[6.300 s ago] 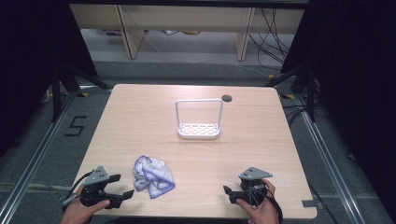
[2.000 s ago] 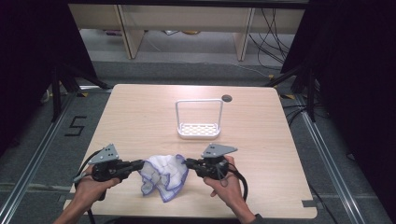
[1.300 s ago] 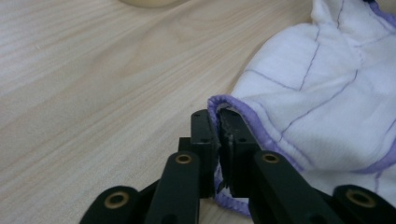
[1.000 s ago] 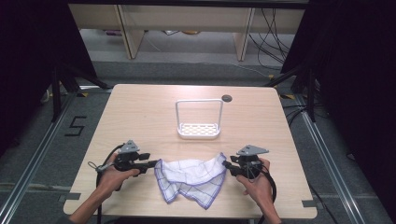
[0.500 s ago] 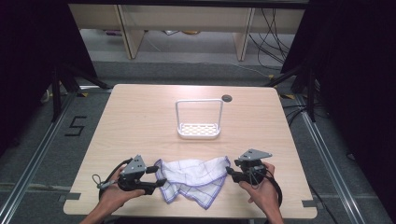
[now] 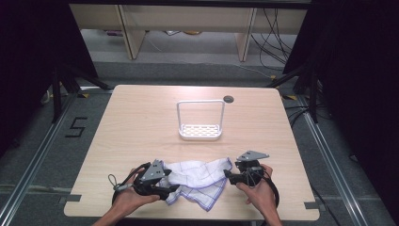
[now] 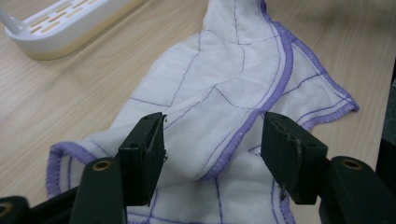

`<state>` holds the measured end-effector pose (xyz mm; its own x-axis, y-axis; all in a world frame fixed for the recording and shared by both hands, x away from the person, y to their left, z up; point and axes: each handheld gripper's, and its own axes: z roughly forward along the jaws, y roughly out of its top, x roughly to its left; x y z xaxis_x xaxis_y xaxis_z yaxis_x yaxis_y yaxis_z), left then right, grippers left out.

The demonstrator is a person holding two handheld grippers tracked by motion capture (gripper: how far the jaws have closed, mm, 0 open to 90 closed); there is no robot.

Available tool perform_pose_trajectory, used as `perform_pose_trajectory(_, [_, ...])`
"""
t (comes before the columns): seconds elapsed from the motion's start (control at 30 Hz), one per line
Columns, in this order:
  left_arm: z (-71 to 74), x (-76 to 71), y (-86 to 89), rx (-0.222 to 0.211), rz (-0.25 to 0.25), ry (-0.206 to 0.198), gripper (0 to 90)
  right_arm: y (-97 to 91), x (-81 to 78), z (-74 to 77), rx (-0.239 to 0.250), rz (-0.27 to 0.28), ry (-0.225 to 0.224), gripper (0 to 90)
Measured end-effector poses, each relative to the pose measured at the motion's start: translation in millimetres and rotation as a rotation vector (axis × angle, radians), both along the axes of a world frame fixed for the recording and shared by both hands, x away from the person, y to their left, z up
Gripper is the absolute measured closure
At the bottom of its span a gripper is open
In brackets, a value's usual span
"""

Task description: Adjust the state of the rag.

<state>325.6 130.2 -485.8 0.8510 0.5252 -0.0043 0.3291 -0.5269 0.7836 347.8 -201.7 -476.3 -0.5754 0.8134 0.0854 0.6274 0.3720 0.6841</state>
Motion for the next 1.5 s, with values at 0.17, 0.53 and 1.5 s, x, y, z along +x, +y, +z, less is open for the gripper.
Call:
perform_pose_trajectory(0.17, [-8.0, 9.1, -12.5, 0.058, -0.028, 0.001, 40.3, 0.8, 0.2, -0.6, 0.006, 0.007, 0.005, 42.5])
perform_pose_trajectory(0.53, [-1.8, 19.0, -8.0, 0.063, -0.085, -0.073, 81.0, -4.7, 3.9, -0.9, 0.018, 0.012, -0.016, 45.8])
perform_pose_trajectory(1.5, [20.9, 27.1, 14.3, -0.057, -0.019, -0.057, 87.5, 12.4, 8.3, 20.0, -0.054, 0.092, -0.074, 86.5])
